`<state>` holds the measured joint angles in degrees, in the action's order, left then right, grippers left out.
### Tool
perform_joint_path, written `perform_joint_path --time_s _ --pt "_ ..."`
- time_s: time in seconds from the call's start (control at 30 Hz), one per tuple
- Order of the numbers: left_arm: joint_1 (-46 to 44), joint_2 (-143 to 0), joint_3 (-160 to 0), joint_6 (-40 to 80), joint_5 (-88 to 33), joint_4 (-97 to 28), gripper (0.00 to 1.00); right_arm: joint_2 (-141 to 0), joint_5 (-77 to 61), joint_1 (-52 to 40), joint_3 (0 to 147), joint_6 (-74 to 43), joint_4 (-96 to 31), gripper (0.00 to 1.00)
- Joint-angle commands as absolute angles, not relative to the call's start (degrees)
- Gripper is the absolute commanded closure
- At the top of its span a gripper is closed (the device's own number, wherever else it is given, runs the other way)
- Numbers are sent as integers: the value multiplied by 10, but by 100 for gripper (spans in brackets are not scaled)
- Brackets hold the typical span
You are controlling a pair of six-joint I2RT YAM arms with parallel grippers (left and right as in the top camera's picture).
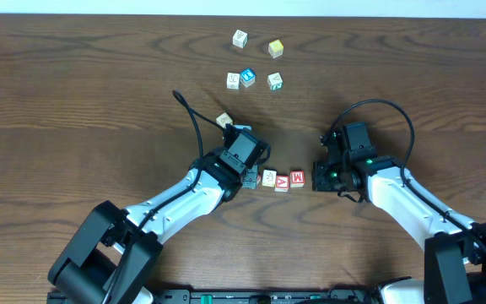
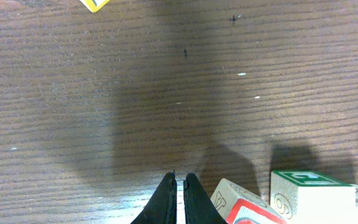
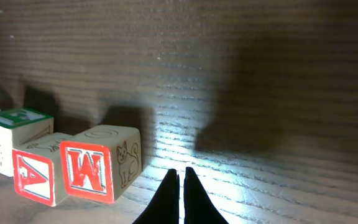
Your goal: Lift 4 blocks
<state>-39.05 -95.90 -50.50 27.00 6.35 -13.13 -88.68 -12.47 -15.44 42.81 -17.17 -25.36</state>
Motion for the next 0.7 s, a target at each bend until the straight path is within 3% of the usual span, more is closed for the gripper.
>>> perform_joint_path --time_s 0.0,0.67 --pt "-388 -962 -487 271 64 -131 93 -893 -133 -160 426 -180 -248 96" --pt "-388 -962 -470 282 47 -124 93 -893 -157 -214 426 -182 -220 94"
